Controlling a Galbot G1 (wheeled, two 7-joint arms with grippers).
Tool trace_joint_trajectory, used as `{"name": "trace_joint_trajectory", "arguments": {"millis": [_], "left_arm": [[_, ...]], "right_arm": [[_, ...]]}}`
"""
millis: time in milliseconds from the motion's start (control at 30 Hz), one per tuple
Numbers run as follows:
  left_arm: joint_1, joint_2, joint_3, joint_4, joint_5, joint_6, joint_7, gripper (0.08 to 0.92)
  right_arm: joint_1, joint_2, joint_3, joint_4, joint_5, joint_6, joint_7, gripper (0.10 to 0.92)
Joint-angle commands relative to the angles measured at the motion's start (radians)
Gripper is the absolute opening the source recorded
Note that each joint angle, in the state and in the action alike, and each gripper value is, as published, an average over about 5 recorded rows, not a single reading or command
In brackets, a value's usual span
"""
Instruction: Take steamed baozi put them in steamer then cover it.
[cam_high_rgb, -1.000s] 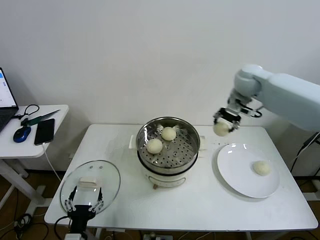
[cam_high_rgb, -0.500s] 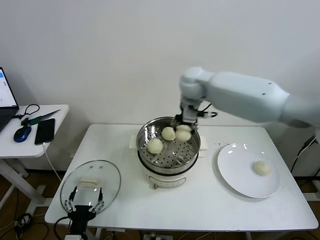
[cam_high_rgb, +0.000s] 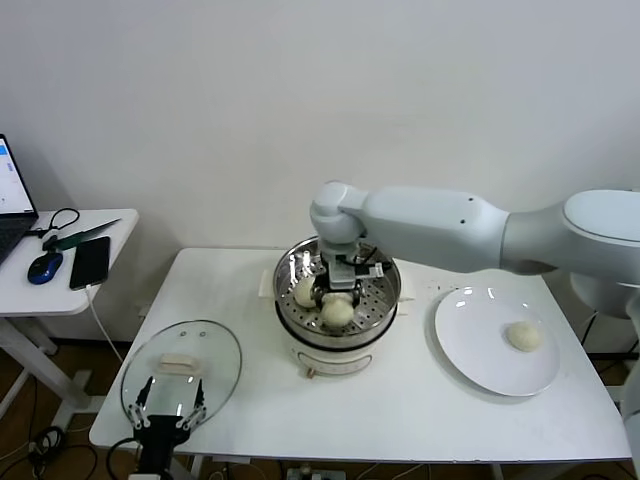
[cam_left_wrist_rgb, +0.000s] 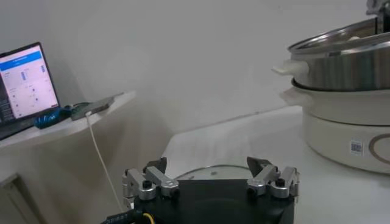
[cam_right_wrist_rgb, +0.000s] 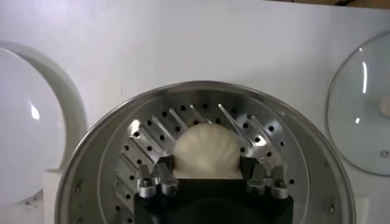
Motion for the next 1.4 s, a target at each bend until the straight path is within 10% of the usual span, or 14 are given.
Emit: {"name": "trace_joint_trajectory", "arguments": {"millis": [33,833,1400], "left_arm": [[-0.014,0.007,0.002,0.001,0.002,0.006,0.001,0.823],[-0.005,0.006,0.009,0.002,0.020,0.008,0.000,0.823],[0.002,0.009,0.014,-0.021,0.028,0.011,0.001,0.823]], "right_arm": [[-0.032,0.026,-0.014,-0.004,-0.007,0.000,0.006,0.696],[0.145,-0.261,0.058,-0.034,0.125,-0.024,0.016,0.823],[0.048,-0.741,0.012,-0.074,0.348,-0.678,0.152,0.823]]}}
